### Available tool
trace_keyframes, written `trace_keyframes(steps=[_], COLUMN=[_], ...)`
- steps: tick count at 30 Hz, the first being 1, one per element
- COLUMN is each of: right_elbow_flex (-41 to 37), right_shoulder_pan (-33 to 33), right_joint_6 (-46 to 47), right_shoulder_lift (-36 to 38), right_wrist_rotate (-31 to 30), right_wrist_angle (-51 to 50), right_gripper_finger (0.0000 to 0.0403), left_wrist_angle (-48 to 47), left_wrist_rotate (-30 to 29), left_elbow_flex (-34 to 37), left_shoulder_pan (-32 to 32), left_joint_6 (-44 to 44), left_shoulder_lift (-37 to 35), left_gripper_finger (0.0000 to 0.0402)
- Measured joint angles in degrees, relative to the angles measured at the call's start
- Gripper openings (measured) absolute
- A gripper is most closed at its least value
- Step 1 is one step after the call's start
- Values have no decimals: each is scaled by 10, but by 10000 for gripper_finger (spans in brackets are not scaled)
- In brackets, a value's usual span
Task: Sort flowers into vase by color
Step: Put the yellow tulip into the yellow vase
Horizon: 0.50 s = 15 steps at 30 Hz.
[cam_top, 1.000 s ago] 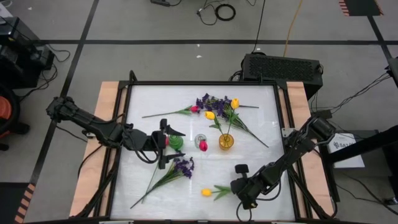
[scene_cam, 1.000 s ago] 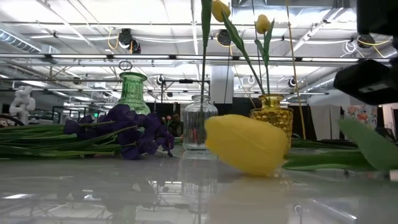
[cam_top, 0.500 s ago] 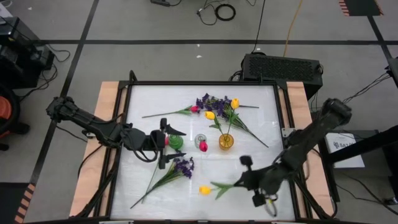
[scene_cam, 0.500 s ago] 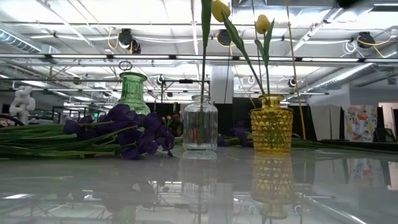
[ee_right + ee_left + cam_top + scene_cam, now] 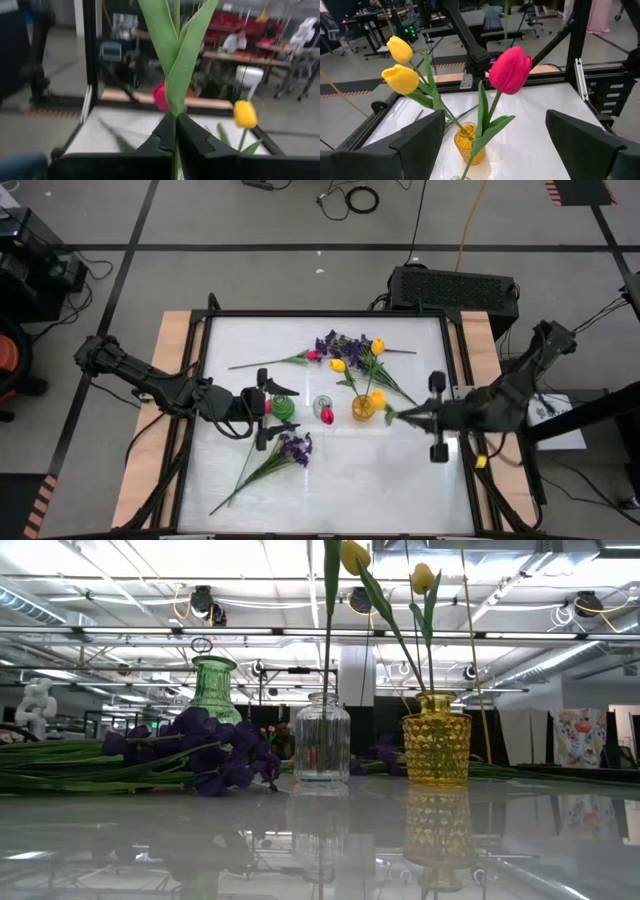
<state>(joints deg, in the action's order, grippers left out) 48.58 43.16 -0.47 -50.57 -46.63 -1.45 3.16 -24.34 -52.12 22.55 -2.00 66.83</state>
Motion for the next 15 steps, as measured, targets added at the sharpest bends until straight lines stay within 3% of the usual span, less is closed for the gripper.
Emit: trace_keyframes(steps=[7, 12, 15], right_elbow_flex=[-195, -325, -360], right_shoulder_pan=[-20, -47, -72], right_joint_6=[-91, -137, -141], right_shoulder_lift=[101, 81, 49], right_wrist_rotate=[1, 12, 20], right_wrist_angle=[323, 602, 704], right_gripper_finger=[0, 0, 0], left_wrist_angle=[11, 11, 11], left_wrist_rotate=[0, 0, 0], left_elbow_flex=[0, 0, 0], left_shoulder_pan=[0, 0, 0], left_joint_6=[0, -1, -1], left_shoulder_lift=[0, 0, 0], left_gripper_finger=[352, 352, 352])
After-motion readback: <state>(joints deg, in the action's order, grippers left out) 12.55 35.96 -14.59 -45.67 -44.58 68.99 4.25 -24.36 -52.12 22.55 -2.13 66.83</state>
